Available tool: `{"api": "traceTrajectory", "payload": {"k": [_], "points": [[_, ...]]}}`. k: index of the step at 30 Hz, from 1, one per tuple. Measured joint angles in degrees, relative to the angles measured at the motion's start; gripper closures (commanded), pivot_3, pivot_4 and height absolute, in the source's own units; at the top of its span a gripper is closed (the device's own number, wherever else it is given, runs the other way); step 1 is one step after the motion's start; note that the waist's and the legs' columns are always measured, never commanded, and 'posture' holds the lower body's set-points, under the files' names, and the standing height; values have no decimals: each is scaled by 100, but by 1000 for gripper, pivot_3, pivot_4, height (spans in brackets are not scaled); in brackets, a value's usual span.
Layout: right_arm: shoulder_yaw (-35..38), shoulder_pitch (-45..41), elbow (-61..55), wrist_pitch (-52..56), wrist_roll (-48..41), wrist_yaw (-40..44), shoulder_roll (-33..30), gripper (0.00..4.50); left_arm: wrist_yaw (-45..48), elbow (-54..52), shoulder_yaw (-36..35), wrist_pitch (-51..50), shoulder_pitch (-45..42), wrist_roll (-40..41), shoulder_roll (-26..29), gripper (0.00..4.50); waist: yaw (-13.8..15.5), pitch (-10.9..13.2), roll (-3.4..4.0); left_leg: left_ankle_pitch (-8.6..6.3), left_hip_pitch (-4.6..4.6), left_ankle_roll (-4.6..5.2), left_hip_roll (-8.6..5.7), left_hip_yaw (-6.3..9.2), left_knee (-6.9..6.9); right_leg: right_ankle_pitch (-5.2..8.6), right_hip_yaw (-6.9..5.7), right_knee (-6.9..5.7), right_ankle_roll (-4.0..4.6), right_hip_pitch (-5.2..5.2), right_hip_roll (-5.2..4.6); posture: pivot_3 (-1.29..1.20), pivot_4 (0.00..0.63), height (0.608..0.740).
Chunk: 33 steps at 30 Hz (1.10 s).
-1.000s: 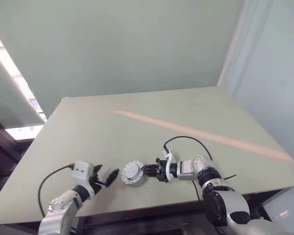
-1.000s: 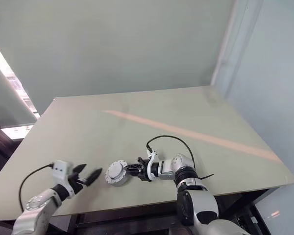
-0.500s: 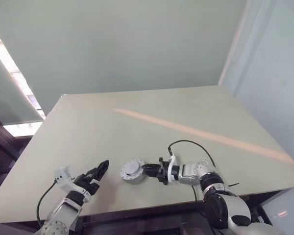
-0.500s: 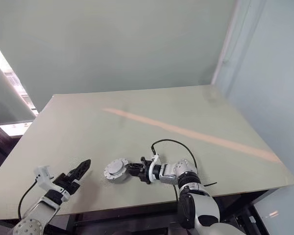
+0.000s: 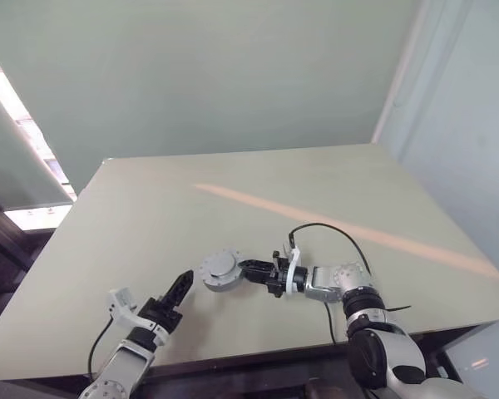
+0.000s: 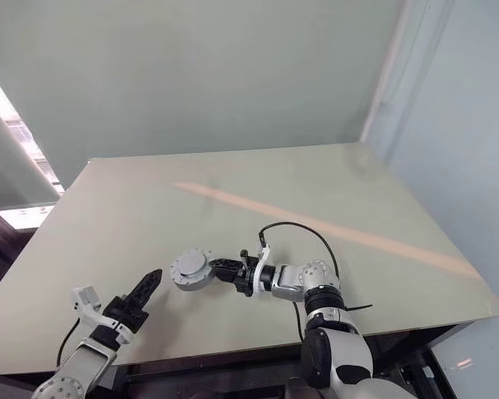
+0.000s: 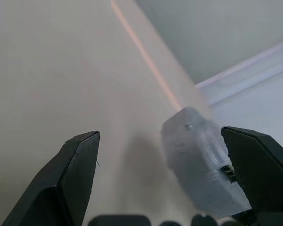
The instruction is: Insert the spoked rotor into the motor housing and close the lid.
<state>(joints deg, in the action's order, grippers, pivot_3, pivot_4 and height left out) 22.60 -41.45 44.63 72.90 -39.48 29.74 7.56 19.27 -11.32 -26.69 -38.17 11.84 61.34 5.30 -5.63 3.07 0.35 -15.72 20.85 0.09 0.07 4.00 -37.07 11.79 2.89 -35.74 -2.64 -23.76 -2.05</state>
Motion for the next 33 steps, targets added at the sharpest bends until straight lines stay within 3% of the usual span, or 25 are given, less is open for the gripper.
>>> {"api": "traceTrajectory", "payload": {"k": [6,19,22,26,33], "points": [[-291,9,-379,239,-146,-120,3,3298,-100,-103,127,-81,-27,492,-181,0,-3,-1,-1,0,0,1,0,-2,-1,0,3,-1,0,0,3,0,0,740],[-560,118,-582,332,-378,-283,11,3298,-303,208,575,-195,-318,708,-539,0,5,-1,-2,1,0,1,-2,0,-16,0,12,-4,0,10,11,0,0,740],[-566,139,-603,330,-402,-340,11,3298,-368,316,549,-181,-367,735,-567,610,1,-1,-2,1,-1,1,-2,-1,-17,-1,15,-4,-1,10,12,0,0,740],[-560,156,-663,330,-520,-358,12,3298,-431,453,422,-130,-434,1002,-670,1925,4,-2,-3,1,0,1,-2,-1,-18,-1,15,-4,-1,10,12,0,0,740],[-565,168,-703,301,-631,-403,13,3298,-456,542,373,-116,-483,1254,-715,2081,2,-2,-3,1,-1,2,-2,-2,-19,-1,19,-5,-1,12,14,0,0,740]]}}
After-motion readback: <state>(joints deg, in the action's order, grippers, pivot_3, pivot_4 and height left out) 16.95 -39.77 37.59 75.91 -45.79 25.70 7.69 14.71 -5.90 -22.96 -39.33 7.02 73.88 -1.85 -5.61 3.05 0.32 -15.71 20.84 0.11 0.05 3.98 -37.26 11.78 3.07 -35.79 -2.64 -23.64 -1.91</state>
